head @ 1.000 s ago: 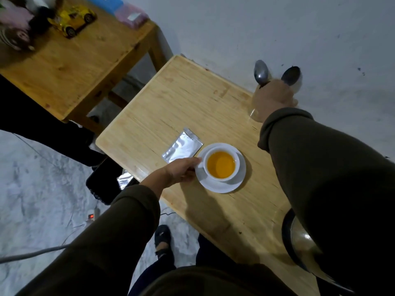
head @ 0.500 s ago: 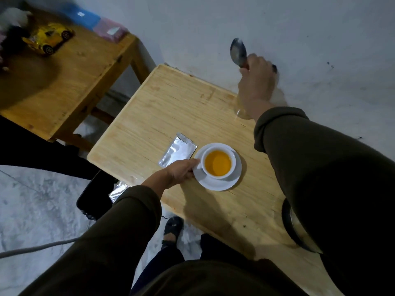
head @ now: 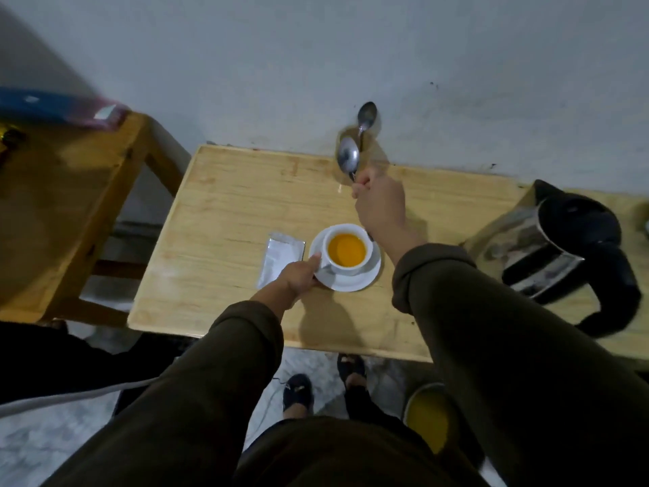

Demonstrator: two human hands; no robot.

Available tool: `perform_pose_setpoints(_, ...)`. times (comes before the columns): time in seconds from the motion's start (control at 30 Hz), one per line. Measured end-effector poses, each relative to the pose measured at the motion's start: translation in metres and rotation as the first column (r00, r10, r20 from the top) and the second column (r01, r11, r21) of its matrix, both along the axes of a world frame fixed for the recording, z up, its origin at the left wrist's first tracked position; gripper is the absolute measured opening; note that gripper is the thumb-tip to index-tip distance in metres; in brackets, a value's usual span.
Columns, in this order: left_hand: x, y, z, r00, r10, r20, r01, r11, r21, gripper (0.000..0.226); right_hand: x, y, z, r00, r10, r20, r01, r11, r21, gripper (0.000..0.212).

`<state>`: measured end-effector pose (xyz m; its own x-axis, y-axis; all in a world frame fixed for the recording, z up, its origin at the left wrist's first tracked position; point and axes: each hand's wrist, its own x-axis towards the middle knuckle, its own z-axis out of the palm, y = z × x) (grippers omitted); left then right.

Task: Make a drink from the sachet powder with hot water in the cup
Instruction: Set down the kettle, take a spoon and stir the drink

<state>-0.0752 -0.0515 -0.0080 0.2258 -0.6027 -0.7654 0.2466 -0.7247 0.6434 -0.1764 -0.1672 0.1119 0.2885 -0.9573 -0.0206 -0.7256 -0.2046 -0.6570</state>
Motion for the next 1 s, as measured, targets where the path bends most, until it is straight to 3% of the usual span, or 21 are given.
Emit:
perform_pose_setpoints(0.2,0.011,0.000,-0.048,0.995,-0.094,0.046,0.097,0.993,-0.063,0.127,-0.021,0.046,-0.010,0.953,-0.171,0.250,0.113,0.966,0.231,0.019)
perform_pose_setpoints(0.37,0.014,-0.004,-0.058,0.993,-0.102,0.055,0.104,0.994,-0.043,0.124,-0.030,0.061,-0.005,0.864,-0.303,0.402,0.109,0.892,0.438,0.026)
perform_pose_setpoints(0.47,0.011,-0.003,-0.044,0.996,-0.078,0.049,0.080,0.996,-0.030,0.117,-0.037,0.069,0.000,0.860,-0.236,0.453,0.033,0.911,0.410,0.025)
perform_pose_setpoints(0.6,0.001,0.000,-0.015,0.997,-0.058,0.058,0.060,0.998,-0.029,0.082,-0.040,0.070,-0.001,0.938,-0.124,0.322,0.056,0.976,0.212,0.018)
perform_pose_setpoints(0.7,-0.001,0.000,-0.016,0.999,-0.020,0.048,0.022,0.999,-0.027,0.079,-0.041,0.066,0.000,0.968,-0.099,0.231,0.078,0.992,0.098,0.025)
perform_pose_setpoints(0.87,0.009,-0.005,-0.065,1.000,-0.020,0.007,0.020,0.997,-0.078,0.127,-0.046,0.060,-0.004,0.987,-0.036,0.155,0.027,0.998,0.058,0.022)
perform_pose_setpoints(1.0,0.013,-0.006,-0.084,1.000,0.003,0.010,-0.002,0.997,-0.083,0.139,-0.049,0.051,-0.011,0.998,0.020,0.058,-0.021,1.000,0.017,0.028)
